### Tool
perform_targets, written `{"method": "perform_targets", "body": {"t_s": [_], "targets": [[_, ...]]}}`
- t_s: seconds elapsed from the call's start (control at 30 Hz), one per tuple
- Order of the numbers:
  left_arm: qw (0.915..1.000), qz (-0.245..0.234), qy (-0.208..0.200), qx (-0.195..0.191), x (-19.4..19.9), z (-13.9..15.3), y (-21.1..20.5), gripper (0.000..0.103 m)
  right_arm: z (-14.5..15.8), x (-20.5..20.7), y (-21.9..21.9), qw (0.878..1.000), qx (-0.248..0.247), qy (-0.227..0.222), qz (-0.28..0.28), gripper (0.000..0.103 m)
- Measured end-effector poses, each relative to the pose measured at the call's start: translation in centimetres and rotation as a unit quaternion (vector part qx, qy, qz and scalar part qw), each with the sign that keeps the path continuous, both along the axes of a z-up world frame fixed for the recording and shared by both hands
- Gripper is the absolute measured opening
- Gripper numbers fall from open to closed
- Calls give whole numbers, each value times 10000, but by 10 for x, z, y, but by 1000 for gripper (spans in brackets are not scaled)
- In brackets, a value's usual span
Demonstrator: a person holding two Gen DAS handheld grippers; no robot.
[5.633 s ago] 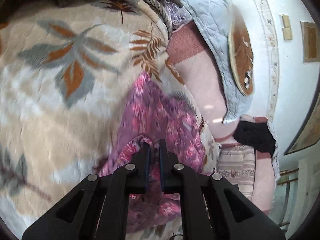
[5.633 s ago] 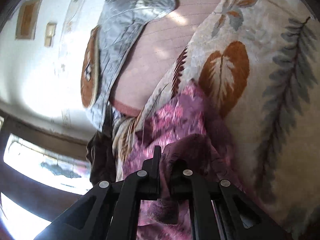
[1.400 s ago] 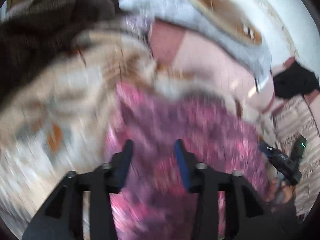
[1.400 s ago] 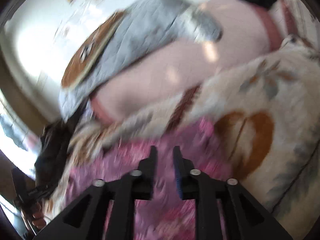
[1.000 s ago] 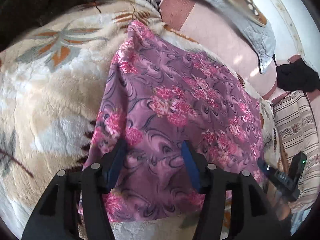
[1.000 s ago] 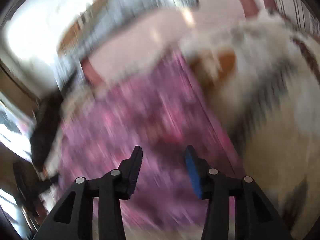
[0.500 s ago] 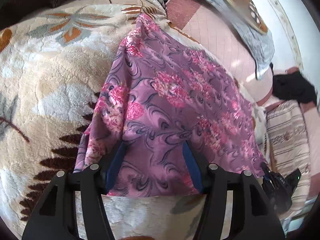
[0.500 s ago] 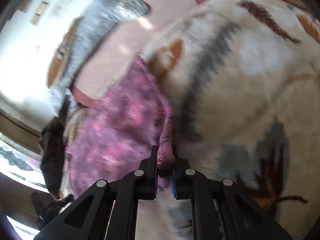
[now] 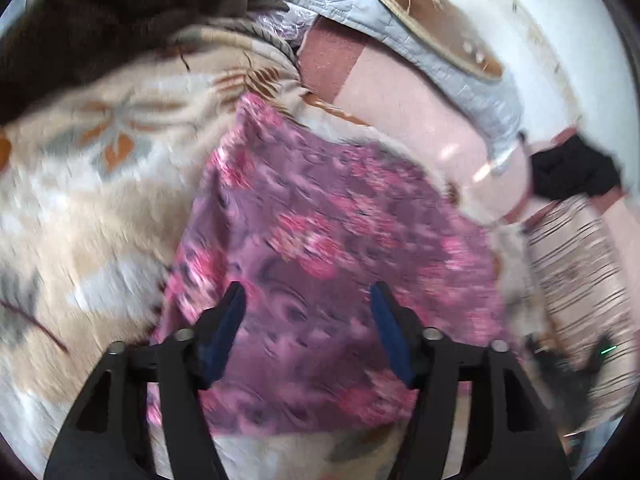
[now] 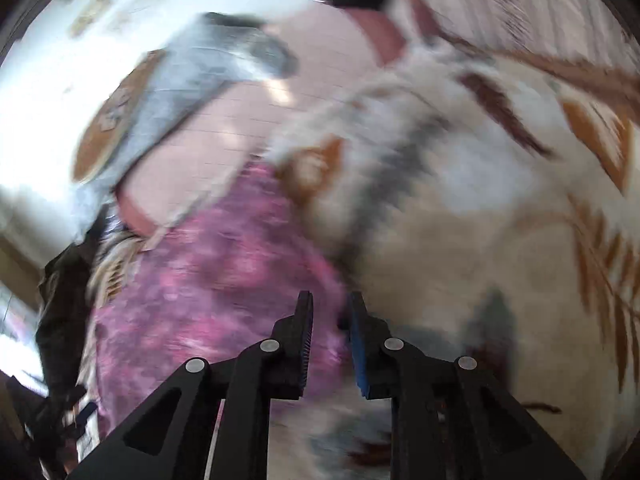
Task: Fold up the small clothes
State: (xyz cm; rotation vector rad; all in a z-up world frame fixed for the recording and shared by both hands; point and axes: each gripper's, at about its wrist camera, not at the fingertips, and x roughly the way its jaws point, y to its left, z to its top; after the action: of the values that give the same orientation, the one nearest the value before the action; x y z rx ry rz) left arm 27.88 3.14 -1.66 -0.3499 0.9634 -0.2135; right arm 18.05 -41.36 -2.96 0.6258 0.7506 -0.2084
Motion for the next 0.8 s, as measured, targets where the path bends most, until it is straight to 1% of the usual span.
{"method": "perform_targets", "body": {"t_s": [0.03,0.07,0.1,0.13,0.17,0.2,0.23,0.27,0.3,0.33,0.37,0.4,0.43,0.5,0.53,0.57,0.6,0.63,0.67,0.7,0.73,0.8], "targets": [[9996,51,100,240,5,-6,-3,67,5,9,11,9997,-82,-78,219,20],[9990,56,251,363,10,-15,-5,67,6,19,22,9989,-127,-124,438,20],[9986,27,307,431,13,-22,-7,67,7,26,29,9983,-200,-130,539,20],[9981,-12,234,568,13,-24,-10,67,4,35,37,9976,-309,-124,604,21],[9966,-90,133,803,13,-23,-16,71,0,42,40,9973,-376,-91,627,22],[9936,-254,86,1094,13,-25,-25,79,-12,53,46,9969,-419,55,667,28],[9917,-375,81,1230,13,-27,-31,84,-24,58,51,9958,-417,310,750,28],[9881,-516,19,1449,12,-30,-39,90,-38,65,56,9941,-446,528,836,28],[9846,-577,-34,1649,11,-32,-45,92,-38,62,60,9943,-640,343,782,29],[9825,-596,-71,1765,10,-34,-49,93,-34,62,63,9935,-740,373,782,29],[9812,-596,-105,1834,9,-35,-52,96,-32,63,64,9926,-786,462,804,29],[9807,-582,-118,1860,9,-36,-53,97,-28,67,64,9916,-784,587,841,29],[9809,-574,-114,1853,10,-36,-53,98,-24,67,64,9918,-741,610,845,29],[9818,-571,-112,1810,10,-35,-51,98,-12,61,57,9950,-614,366,695,30],[9820,-574,-113,1793,10,-35,-51,99,-5,55,50,9964,-617,229,542,34],[9820,-576,-124,1793,10,-35,-51,100,-4,51,46,9968,-654,185,421,47],[9815,-589,-141,1819,11,-36,-52,101,-8,50,43,9968,-691,235,338,58],[9811,-598,-153,1835,10,-36,-53,101,-18,50,39,9958,-713,460,331,59],[9808,-606,-165,1845,10,-36,-53,101,-34,52,35,9932,-685,833,438,59],[9810,-608,-181,1831,10,-36,-53,102,-38,52,36,9924,-753,807,541,58],[9813,-614,-189,1814,9,-36,-53,102,-34,49,39,9911,-969,663,620,58],[9813,-619,-205,1809,9,-36,-53,102,-28,51,42,9887,-1035,830,700,58]]}}
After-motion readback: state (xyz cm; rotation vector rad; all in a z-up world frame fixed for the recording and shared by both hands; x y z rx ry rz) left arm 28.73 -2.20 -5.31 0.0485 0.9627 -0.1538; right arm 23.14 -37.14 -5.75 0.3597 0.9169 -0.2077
